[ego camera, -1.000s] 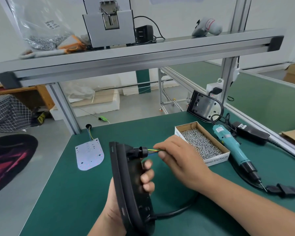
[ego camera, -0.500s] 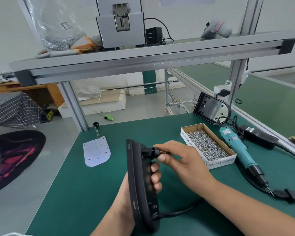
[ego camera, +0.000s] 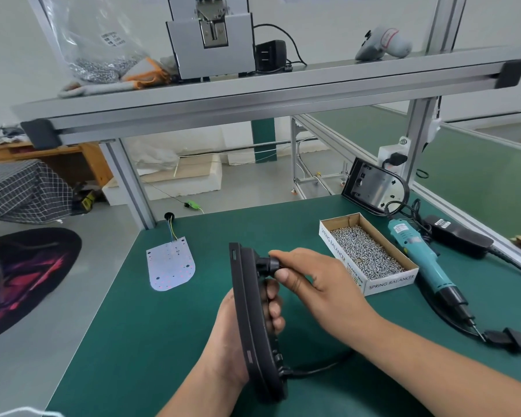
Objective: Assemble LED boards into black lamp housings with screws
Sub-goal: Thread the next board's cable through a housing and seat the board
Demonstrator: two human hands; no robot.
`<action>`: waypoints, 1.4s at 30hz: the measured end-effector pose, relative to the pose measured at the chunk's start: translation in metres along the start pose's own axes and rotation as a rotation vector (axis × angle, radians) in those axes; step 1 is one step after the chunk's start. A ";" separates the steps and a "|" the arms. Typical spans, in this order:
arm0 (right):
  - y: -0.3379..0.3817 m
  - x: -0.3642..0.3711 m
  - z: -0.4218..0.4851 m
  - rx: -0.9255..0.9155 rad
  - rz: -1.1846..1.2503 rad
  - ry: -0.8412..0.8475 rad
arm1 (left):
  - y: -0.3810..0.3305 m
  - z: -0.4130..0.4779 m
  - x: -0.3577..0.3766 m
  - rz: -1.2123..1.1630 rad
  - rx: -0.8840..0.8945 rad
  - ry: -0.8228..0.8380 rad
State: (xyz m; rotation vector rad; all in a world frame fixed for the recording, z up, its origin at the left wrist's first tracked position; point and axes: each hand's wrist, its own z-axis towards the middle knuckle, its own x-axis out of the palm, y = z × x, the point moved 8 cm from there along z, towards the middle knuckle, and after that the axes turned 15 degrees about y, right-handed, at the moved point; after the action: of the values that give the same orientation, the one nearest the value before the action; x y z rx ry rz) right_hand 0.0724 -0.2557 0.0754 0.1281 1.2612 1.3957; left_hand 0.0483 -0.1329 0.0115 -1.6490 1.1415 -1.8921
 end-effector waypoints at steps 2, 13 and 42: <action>0.002 0.001 0.000 -0.007 -0.002 -0.005 | -0.004 0.001 0.002 0.036 0.012 -0.016; 0.000 -0.008 0.002 0.022 -0.078 -0.023 | -0.006 0.002 -0.001 0.170 0.053 -0.087; -0.060 -0.023 -0.008 0.427 0.757 0.028 | -0.003 0.007 -0.012 0.182 0.186 -0.088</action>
State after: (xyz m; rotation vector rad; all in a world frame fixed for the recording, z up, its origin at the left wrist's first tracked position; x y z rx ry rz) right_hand 0.1123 -0.2942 0.0423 0.9624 1.6044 1.7235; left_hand 0.0581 -0.1240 0.0059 -1.4606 1.0101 -1.7381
